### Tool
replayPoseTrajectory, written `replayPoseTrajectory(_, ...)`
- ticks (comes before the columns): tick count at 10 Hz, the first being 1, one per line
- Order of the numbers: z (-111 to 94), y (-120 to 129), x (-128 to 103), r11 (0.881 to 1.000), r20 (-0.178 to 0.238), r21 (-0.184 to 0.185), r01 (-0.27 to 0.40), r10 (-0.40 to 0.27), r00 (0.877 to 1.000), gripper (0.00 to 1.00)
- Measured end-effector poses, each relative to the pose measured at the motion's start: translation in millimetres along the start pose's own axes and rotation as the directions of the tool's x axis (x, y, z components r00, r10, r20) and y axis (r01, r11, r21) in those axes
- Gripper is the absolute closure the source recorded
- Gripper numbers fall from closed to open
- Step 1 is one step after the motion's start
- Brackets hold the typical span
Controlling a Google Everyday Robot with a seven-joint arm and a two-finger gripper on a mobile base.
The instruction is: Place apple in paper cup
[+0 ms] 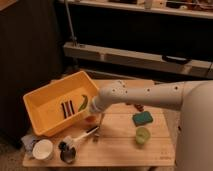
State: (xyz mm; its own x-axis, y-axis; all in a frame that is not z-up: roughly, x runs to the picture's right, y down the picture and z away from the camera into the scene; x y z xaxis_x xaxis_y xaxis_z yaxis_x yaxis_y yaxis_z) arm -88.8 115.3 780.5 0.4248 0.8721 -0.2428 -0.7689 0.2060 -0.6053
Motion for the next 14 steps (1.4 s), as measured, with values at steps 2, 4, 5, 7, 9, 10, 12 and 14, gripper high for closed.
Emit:
replayPoseTrajectory(2,-39,20,-16,1.0,0.024,-0.007,-0.006,0.006,1.0,1.0)
replayPoseTrajectory(4,-62,53,-30,0.998,0.039,-0.062,0.014,-0.012,0.999,1.0)
replayPoseTrajectory(5,-63,77,-33,0.994,0.038,-0.107,0.034,-0.031,0.999,1.0)
replayPoseTrajectory(7,-54,115,-27,0.98,0.025,-0.186,0.07,-0.066,0.997,1.0)
replayPoseTrajectory(9,-42,151,-17,0.964,0.009,-0.242,0.112,-0.113,0.994,1.0)
replayPoseTrajectory(10,-36,172,-11,0.952,0.004,-0.267,0.148,-0.153,0.988,1.0)
replayPoseTrajectory(12,-26,206,-7,0.925,0.005,-0.299,0.235,-0.245,0.97,1.0)
replayPoseTrajectory(14,-20,235,-2,0.892,0.009,-0.318,0.32,-0.335,0.942,1.0)
